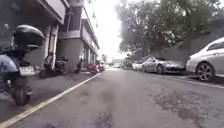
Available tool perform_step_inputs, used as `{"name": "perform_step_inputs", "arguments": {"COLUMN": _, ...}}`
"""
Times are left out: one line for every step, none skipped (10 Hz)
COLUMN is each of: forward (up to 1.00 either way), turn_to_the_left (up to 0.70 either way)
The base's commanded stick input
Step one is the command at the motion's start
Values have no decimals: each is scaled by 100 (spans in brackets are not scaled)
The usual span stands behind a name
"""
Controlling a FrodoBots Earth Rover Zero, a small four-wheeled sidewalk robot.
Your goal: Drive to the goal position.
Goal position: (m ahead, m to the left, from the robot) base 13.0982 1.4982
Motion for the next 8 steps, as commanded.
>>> {"name": "perform_step_inputs", "arguments": {"forward": 70, "turn_to_the_left": 0}}
{"name": "perform_step_inputs", "arguments": {"forward": 70, "turn_to_the_left": 0}}
{"name": "perform_step_inputs", "arguments": {"forward": 70, "turn_to_the_left": 0}}
{"name": "perform_step_inputs", "arguments": {"forward": 70, "turn_to_the_left": 0}}
{"name": "perform_step_inputs", "arguments": {"forward": 70, "turn_to_the_left": 0}}
{"name": "perform_step_inputs", "arguments": {"forward": 70, "turn_to_the_left": 0}}
{"name": "perform_step_inputs", "arguments": {"forward": 70, "turn_to_the_left": 0}}
{"name": "perform_step_inputs", "arguments": {"forward": 70, "turn_to_the_left": 0}}
